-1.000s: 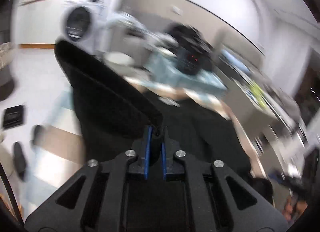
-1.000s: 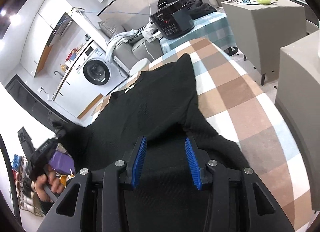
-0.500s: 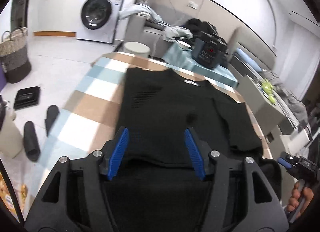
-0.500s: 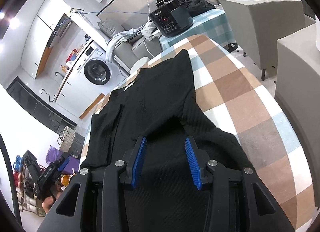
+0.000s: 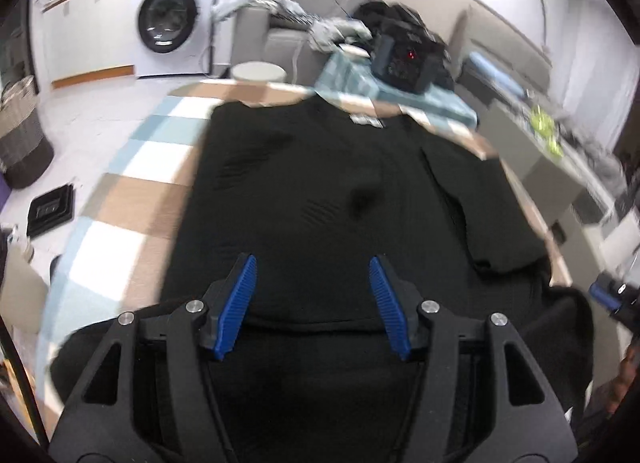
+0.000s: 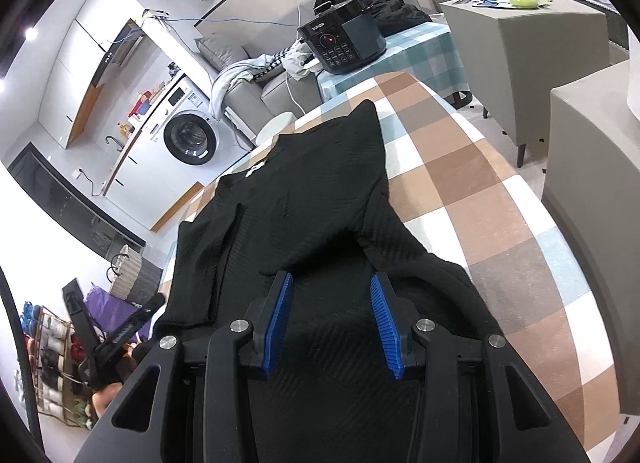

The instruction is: Fold small clothes

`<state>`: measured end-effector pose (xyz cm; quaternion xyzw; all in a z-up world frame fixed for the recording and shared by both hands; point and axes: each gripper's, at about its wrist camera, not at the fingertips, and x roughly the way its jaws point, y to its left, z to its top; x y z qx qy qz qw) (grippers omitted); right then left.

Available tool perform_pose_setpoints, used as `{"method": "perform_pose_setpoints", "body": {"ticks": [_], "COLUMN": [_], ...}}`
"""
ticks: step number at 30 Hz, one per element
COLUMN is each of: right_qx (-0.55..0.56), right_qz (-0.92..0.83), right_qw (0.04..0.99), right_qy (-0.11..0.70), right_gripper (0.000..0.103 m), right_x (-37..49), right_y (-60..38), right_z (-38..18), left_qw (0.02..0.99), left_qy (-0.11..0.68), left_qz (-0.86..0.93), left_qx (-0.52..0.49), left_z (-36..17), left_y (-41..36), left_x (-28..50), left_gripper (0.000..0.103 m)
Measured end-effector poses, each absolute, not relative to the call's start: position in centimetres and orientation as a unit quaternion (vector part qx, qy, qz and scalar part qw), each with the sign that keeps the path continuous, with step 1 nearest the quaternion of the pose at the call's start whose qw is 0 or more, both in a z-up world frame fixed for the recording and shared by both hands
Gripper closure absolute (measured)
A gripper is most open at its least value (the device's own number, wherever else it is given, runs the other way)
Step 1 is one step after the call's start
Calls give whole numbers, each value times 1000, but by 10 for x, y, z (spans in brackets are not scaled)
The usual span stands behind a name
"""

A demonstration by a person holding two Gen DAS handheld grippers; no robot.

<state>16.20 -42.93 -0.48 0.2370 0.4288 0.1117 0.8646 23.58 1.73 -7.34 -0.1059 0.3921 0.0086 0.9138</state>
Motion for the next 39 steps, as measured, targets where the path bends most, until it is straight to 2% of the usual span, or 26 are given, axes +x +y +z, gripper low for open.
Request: {"method": "perform_pose_setpoints", "body": {"ticks": [8, 9, 10, 12, 13, 21, 24, 25, 27, 29, 30, 31, 34, 39], "right_qx": [238, 239, 240, 241, 240, 246, 247, 245, 243, 244, 244, 243, 245, 230], "right_qz": [103, 101, 103, 105, 105, 104, 105, 106, 105, 102, 100, 100, 97, 90], "right_qw": [862, 862, 860, 858, 858, 857, 858, 860, 863, 867, 868, 869, 874, 876], "right_qy": [435, 437, 439, 442, 442, 440, 437, 435, 431, 423, 421, 419, 408, 414], "right_gripper": [61, 61, 61, 61, 62, 61, 61, 60, 56, 49, 49, 47, 36, 36], "right_x": [163, 163, 164, 165, 165, 156, 150, 148, 143, 137, 134, 132, 123, 105], "right_y": [-434, -434, -434, -434, -434, -438, -439, -440, -442, -448, -449, -451, -459, -465], "right_z": [-11, -13, -15, -17, -18, -18, -14, -11, -7, -2, 1, 3, 6, -3], "left_qw": [897, 896, 892, 894, 894, 896, 886, 884, 888, 896, 900, 903, 913, 919], "left_qy": [436, 441, 448, 444, 443, 432, 451, 453, 439, 421, 411, 404, 378, 355], "left_qz": [-36, -32, -28, -33, -45, -63, -45, -43, -40, -29, -20, -15, 7, 56], "left_qx": [-57, -49, -44, -40, -44, -77, -96, -106, -130, -139, -142, -144, -153, -165], "left_z": [-105, -109, -113, -115, -114, -95, -94, -93, -85, -74, -67, -63, -48, -37], "left_y": [-28, -30, -32, -31, -31, -17, -8, -4, 9, 22, 29, 34, 55, 92], "left_x": [259, 262, 264, 263, 262, 237, 231, 227, 211, 191, 179, 171, 140, 89], "left_gripper": [49, 52, 66, 79, 94, 96, 87, 80, 75, 63, 50, 42, 35, 24]}}
